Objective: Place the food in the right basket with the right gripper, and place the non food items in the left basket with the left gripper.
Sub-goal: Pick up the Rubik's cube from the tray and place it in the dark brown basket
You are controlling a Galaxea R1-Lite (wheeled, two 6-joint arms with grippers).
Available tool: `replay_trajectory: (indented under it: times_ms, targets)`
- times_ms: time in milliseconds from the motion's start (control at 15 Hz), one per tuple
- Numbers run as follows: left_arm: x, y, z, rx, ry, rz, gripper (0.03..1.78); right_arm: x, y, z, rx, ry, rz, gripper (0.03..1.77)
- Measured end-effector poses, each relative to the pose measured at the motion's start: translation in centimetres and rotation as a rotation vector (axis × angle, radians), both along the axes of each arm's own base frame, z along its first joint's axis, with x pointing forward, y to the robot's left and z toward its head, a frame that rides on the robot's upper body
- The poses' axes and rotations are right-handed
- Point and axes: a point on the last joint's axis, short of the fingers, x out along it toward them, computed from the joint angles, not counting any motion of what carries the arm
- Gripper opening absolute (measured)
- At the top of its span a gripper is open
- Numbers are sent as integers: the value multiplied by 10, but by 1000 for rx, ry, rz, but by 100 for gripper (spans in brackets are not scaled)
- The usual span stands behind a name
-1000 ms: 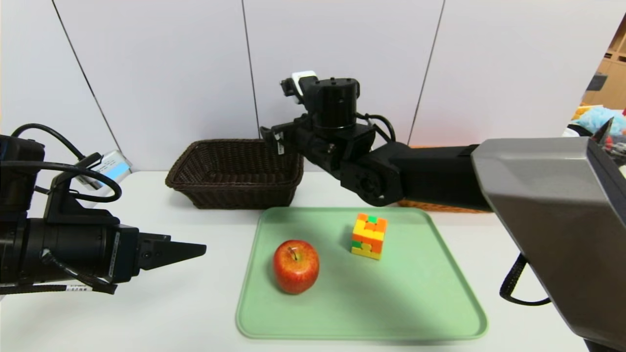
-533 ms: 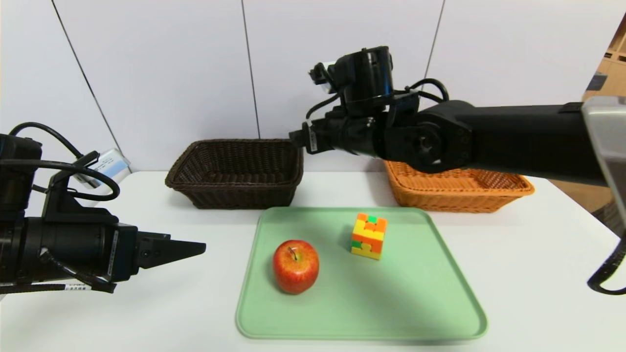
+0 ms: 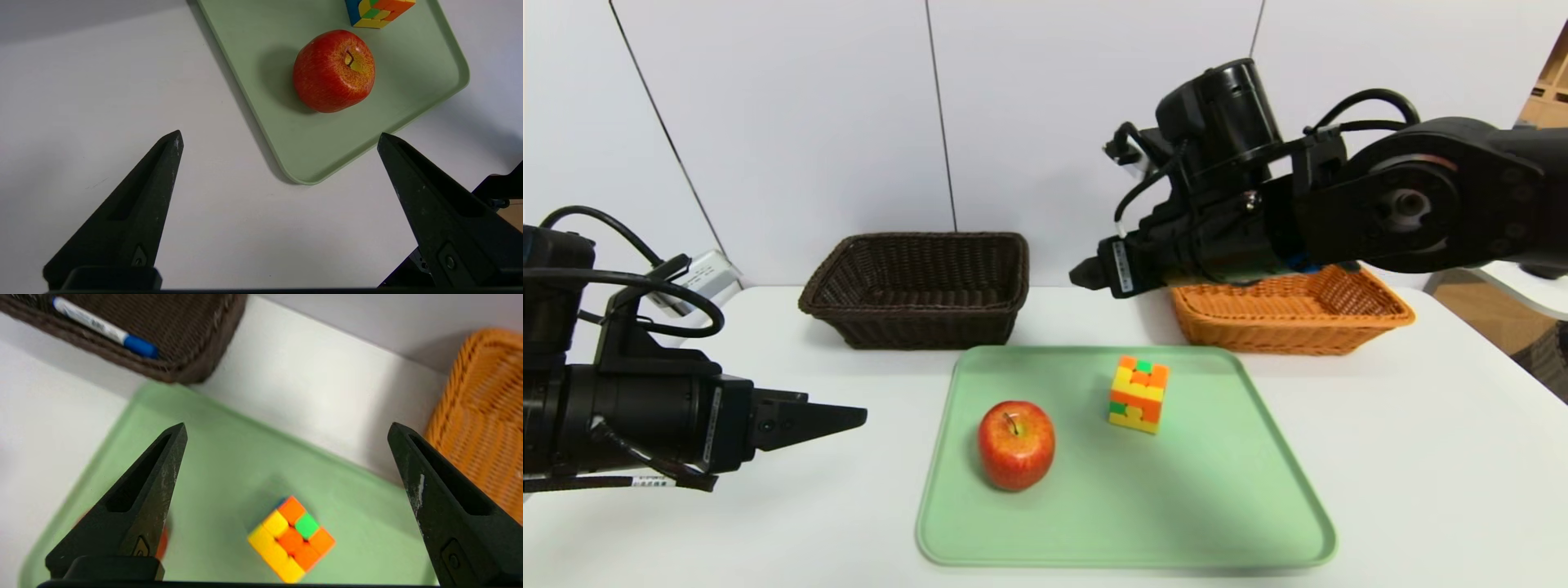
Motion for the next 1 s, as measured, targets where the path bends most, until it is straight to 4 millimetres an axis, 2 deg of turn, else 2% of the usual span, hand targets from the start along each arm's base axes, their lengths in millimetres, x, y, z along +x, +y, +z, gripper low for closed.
replay_trajectory:
  times_ms: [200, 467, 733, 1000]
  targets:
    - [0, 0, 0, 0, 2, 0, 169, -16, -16, 0, -46, 77, 15, 169]
    - [0, 0, 0, -1, 1, -2, 169, -27, -35, -1, -145, 186, 129, 169]
    - [0, 0, 0, 1, 0, -5, 169, -25, -40, -10, -213, 236, 200, 169]
    - [0, 0, -1, 0, 5, -3, 169, -16, -36, -26, -250, 285, 306, 169]
